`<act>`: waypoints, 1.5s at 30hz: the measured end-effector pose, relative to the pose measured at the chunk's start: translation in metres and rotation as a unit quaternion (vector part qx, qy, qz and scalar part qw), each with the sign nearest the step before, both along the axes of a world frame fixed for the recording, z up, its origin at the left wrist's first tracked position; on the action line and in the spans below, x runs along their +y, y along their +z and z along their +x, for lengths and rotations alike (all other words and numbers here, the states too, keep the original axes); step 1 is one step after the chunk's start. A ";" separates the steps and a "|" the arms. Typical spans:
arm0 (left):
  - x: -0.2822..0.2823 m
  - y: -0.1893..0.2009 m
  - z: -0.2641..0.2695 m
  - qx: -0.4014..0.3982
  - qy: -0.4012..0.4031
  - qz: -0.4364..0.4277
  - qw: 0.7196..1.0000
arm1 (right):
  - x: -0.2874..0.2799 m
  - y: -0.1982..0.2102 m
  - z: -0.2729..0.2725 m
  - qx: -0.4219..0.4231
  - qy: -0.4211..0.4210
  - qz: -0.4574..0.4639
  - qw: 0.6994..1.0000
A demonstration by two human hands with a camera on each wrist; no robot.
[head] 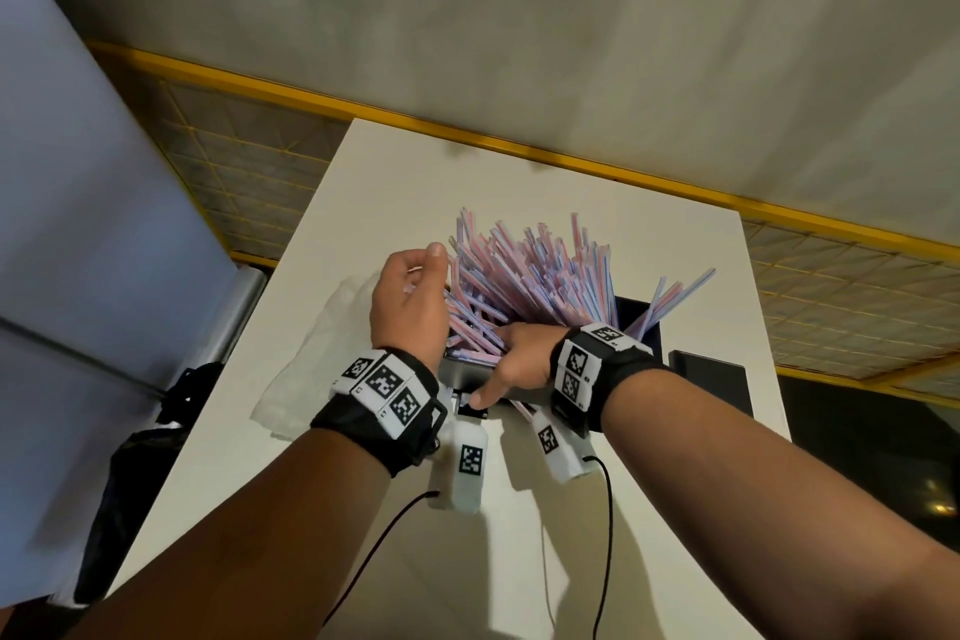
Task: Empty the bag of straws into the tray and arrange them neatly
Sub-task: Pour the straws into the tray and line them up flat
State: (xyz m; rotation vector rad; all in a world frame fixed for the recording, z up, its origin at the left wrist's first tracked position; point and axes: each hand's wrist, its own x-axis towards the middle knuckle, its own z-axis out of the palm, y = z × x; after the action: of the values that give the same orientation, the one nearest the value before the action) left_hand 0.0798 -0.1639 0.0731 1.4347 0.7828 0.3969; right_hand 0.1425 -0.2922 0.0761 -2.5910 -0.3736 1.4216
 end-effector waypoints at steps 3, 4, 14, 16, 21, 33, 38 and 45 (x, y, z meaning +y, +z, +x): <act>-0.010 -0.004 -0.003 0.002 -0.032 0.011 0.999 | 0.001 0.001 -0.001 0.015 -0.015 0.040 0.999; -0.013 -0.004 -0.004 0.003 -0.042 0.012 0.999 | 0.002 0.000 -0.001 0.016 -0.018 0.049 0.999; -0.016 0.006 -0.002 -0.019 -0.048 0.026 0.998 | 0.001 0.014 -0.010 -0.128 0.042 0.145 0.980; -0.015 0.004 -0.002 -0.029 -0.036 0.035 0.998 | -0.002 0.016 -0.013 -0.158 0.040 0.167 0.972; -0.011 0.001 -0.003 -0.058 -0.029 0.032 0.997 | -0.005 0.009 -0.014 -0.181 0.020 0.127 0.975; -0.001 0.010 -0.006 0.013 0.028 0.118 0.993 | 0.004 0.037 -0.035 -0.247 0.046 0.122 0.960; -0.002 0.024 -0.009 0.030 0.023 0.084 0.996 | -0.004 0.097 -0.054 -0.287 0.086 0.163 0.940; -0.007 0.049 -0.013 -0.146 -0.025 0.265 0.953 | -0.090 0.149 -0.037 -0.393 -0.082 0.154 0.903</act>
State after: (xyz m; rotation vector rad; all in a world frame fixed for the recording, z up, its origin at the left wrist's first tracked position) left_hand 0.0670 -0.1708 0.1220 1.8339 0.4095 0.8037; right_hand 0.1054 -0.3819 0.2246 -2.7083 -0.4130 0.1756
